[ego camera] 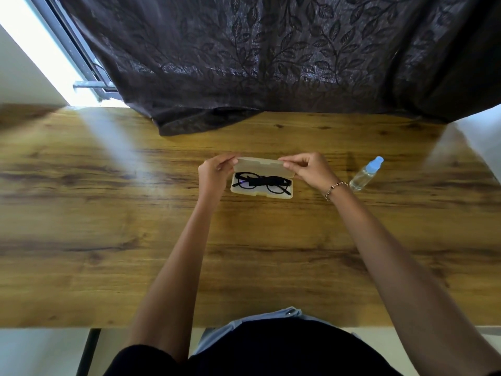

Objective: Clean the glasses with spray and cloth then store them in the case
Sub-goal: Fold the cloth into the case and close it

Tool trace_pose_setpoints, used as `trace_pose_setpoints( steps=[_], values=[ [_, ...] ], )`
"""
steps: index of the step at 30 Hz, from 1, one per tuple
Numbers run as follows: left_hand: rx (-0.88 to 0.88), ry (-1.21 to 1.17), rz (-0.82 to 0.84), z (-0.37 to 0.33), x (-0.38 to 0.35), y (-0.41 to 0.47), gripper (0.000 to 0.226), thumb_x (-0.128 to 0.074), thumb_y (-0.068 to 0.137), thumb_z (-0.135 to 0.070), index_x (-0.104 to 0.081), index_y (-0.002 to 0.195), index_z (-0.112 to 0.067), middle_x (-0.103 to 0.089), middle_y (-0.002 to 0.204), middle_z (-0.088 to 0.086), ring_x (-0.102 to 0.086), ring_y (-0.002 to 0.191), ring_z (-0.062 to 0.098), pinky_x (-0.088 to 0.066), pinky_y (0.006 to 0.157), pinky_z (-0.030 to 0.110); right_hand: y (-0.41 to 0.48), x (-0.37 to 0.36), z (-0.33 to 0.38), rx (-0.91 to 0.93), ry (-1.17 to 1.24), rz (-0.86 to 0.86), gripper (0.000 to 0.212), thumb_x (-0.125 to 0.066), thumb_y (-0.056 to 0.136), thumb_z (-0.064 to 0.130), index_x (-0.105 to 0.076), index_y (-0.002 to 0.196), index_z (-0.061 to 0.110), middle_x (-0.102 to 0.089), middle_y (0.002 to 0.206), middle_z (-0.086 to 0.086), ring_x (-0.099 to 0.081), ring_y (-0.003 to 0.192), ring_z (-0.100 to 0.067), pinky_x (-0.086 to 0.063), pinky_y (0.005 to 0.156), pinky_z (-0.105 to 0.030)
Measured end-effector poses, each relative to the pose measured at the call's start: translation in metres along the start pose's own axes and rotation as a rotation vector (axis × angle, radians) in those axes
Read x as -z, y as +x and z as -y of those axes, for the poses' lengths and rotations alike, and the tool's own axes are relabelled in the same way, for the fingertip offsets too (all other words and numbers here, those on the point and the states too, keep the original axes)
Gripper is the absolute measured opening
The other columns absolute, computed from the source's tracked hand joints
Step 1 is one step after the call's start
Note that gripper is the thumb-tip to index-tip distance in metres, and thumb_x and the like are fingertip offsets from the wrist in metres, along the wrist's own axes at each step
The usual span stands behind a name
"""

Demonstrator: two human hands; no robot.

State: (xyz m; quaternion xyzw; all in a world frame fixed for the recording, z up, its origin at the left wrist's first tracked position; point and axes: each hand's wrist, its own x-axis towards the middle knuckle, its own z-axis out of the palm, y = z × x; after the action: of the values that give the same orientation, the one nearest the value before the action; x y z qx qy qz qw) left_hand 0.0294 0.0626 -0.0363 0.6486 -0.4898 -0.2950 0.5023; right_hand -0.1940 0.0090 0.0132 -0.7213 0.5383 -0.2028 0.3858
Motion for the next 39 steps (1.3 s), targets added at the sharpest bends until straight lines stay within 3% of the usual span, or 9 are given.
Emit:
trace_pose_setpoints(
  steps=[3, 7, 9, 11, 14, 19, 23, 30, 39],
  values=[
    [-0.036, -0.002, 0.019, 0.004, 0.006, -0.006, 0.022, -0.062, 0.089, -0.016, -0.069, 0.11, -0.017, -0.069, 0.105, -0.007, -0.064, 0.092, -0.005, -0.051, 0.081, 0.012, -0.01, -0.003, -0.005, 0.074, 0.005, -0.041, 0.022, -0.061, 0.091, 0.02, -0.069, 0.111, 0.016, -0.057, 0.054, 0.031, -0.037, 0.032, -0.003, -0.03, 0.038, -0.007],
    [-0.109, 0.045, 0.04, 0.009, 0.013, -0.016, 0.023, -0.062, 0.089, -0.018, -0.067, 0.109, -0.028, -0.068, 0.107, -0.012, -0.064, 0.096, -0.006, -0.049, 0.085, 0.01, -0.022, -0.009, -0.012, 0.096, 0.02, -0.041, 0.023, -0.061, 0.091, 0.026, -0.069, 0.112, 0.022, -0.07, 0.099, 0.013, -0.032, 0.03, -0.003, -0.027, 0.034, -0.008],
    [-0.11, 0.03, 0.059, 0.011, 0.016, -0.022, 0.024, -0.063, 0.089, -0.015, -0.067, 0.107, -0.03, -0.068, 0.108, -0.015, -0.063, 0.1, -0.005, -0.048, 0.088, 0.011, -0.026, -0.01, -0.015, 0.108, 0.044, -0.033, 0.024, -0.064, 0.089, 0.026, -0.069, 0.112, 0.021, -0.068, 0.113, 0.005, -0.046, 0.039, 0.005, -0.039, 0.042, -0.006],
    [-0.143, 0.028, 0.074, 0.015, 0.018, -0.029, 0.026, -0.063, 0.087, -0.01, -0.067, 0.108, -0.026, -0.067, 0.108, -0.014, -0.062, 0.102, -0.007, -0.046, 0.09, 0.009, -0.031, -0.013, -0.018, 0.105, 0.075, 0.008, 0.025, -0.068, 0.087, 0.024, -0.069, 0.112, 0.022, -0.067, 0.116, 0.003, -0.062, 0.077, 0.013, -0.055, 0.076, -0.016],
    [-0.156, 0.014, 0.085, 0.021, 0.018, -0.039, 0.028, -0.063, 0.086, -0.008, -0.067, 0.112, -0.019, -0.067, 0.113, -0.009, -0.061, 0.106, -0.005, -0.045, 0.093, 0.011, -0.036, -0.017, -0.024, 0.075, 0.113, 0.035, 0.027, -0.07, 0.084, 0.023, -0.068, 0.111, 0.026, -0.066, 0.119, 0.002, -0.059, 0.111, -0.001, -0.048, 0.1, -0.031],
    [-0.166, 0.021, 0.103, 0.025, 0.021, -0.044, 0.03, -0.064, 0.086, -0.008, -0.066, 0.115, -0.015, -0.065, 0.116, -0.007, -0.058, 0.109, -0.008, -0.042, 0.094, 0.007, -0.039, -0.021, -0.026, 0.072, 0.175, 0.023, 0.027, -0.073, 0.081, 0.022, -0.069, 0.107, 0.028, -0.065, 0.122, -0.001, -0.061, 0.113, -0.008, -0.049, 0.099, -0.043],
    [-0.175, 0.032, 0.144, 0.028, 0.024, -0.045, 0.032, -0.064, 0.086, -0.006, -0.065, 0.117, -0.013, -0.064, 0.12, -0.004, -0.058, 0.113, -0.002, -0.043, 0.099, 0.014, -0.041, -0.023, -0.028, 0.057, 0.18, 0.023, 0.025, -0.075, 0.079, 0.025, -0.071, 0.103, 0.03, -0.064, 0.125, -0.002, -0.058, 0.108, -0.044, -0.048, 0.087, -0.062],
    [-0.114, 0.046, 0.188, 0.029, 0.027, -0.046, 0.033, -0.072, 0.079, -0.013, -0.069, 0.109, -0.024, -0.067, 0.117, -0.006, -0.062, 0.104, -0.003, -0.046, 0.09, 0.009, -0.044, -0.019, -0.029, 0.071, 0.186, 0.085, 0.03, -0.078, 0.076, 0.014, -0.07, 0.102, 0.027, -0.063, 0.122, 0.006, -0.056, 0.115, -0.002, -0.047, 0.102, -0.034],
    [-0.112, 0.386, 0.44, 0.014, 0.018, -0.034, 0.067, -0.073, 0.076, -0.037, -0.045, 0.137, -0.029, -0.045, 0.143, -0.007, -0.041, 0.13, 0.014, -0.034, 0.11, 0.037, -0.041, -0.019, -0.023, 0.103, -0.089, 0.159, 0.059, -0.076, 0.078, 0.023, -0.053, 0.133, 0.025, -0.048, 0.134, 0.004, -0.044, 0.125, -0.015, -0.039, 0.108, -0.039]
  ],
)
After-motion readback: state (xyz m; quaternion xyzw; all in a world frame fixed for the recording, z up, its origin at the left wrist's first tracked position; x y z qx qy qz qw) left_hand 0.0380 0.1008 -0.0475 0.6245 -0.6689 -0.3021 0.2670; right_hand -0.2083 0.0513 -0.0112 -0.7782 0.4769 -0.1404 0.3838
